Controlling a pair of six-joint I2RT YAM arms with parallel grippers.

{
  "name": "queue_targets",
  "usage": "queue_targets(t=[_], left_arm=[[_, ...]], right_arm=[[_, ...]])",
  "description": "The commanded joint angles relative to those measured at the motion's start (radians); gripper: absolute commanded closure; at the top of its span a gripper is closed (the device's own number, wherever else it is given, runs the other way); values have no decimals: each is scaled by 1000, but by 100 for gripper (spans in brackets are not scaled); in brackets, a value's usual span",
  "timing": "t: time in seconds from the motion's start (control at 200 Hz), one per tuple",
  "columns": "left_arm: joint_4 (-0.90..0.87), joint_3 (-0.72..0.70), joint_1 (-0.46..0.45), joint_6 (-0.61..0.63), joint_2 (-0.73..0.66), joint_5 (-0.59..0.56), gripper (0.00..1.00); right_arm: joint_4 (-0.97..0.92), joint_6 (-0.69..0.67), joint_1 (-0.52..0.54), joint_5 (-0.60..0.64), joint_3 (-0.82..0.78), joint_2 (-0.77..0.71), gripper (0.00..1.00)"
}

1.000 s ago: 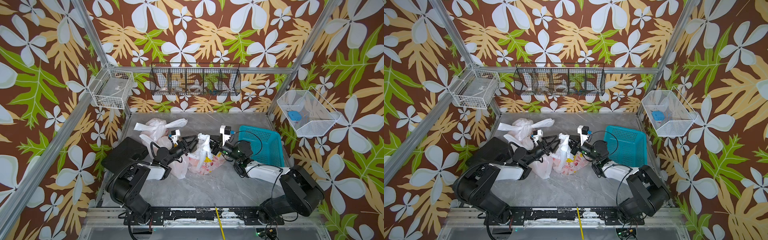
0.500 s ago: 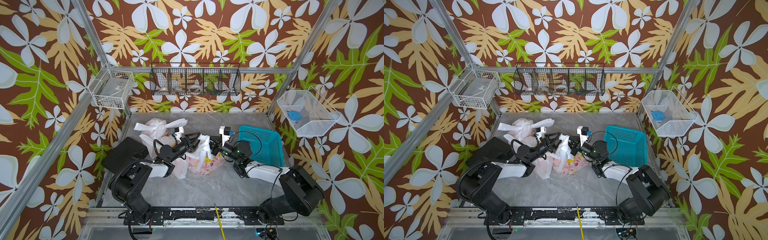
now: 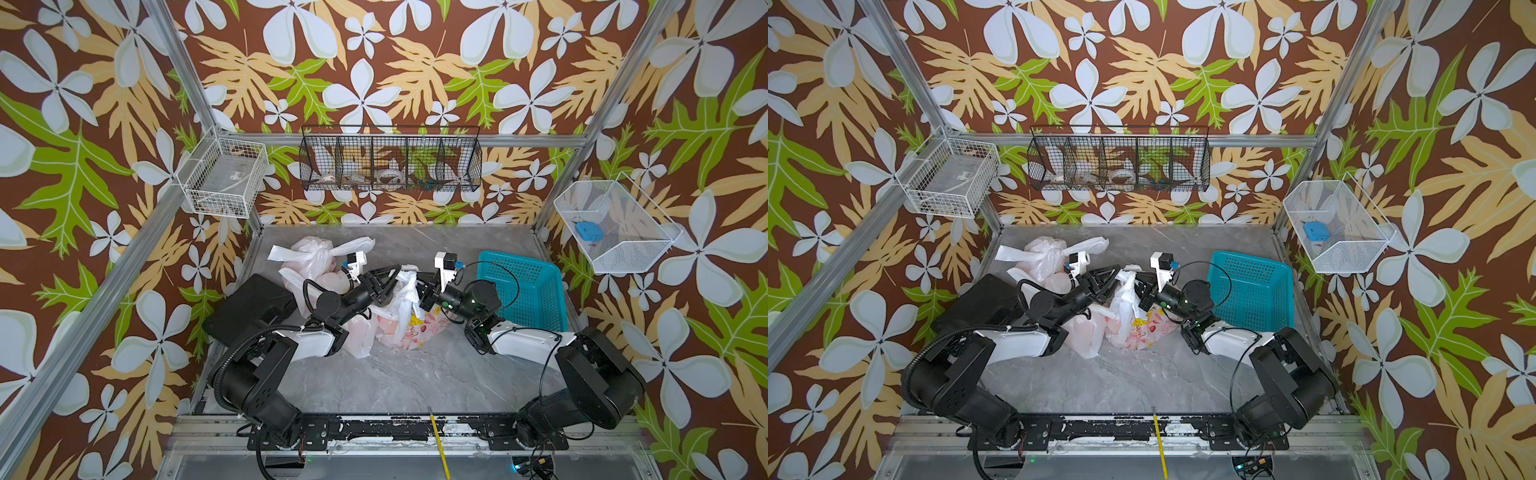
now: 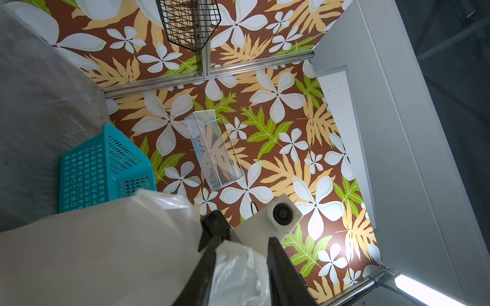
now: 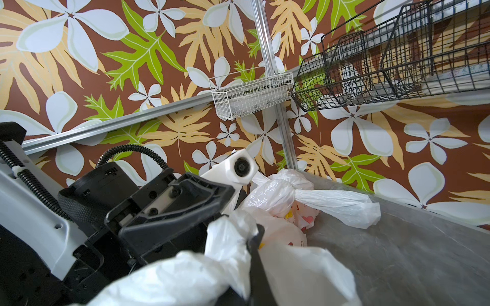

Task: Place the oranges into plastic bags & tie knots
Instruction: Tie the plastic bag at the center of the board.

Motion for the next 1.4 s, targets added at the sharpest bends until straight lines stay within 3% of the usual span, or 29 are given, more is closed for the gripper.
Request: queue_targets(t=[0.0,0.3,0.611,0.881,1.186,1.391], left_arm=[[163,-2,-2,64,-44,-5,67],[36,6,-2,135,-78,-8,60],[-110,3,-2,232,-102,-62,43],[-106,22,-12,237,-76,-28,43],[-124,24,-25,248,-76,-39,72],[-183,22,-25,290,-103,-52,100]], right_arm=[[-11,-22,0,14,-3,-7,100],[-12,-21,2,1,2,-10,100],[3,-18,1,-5,-6,-26,100],[7,-12,2,-5,-4,-25,100],[6,-7,2,9,0,-19,100],[-28,-23,2,20,-7,-42,100]])
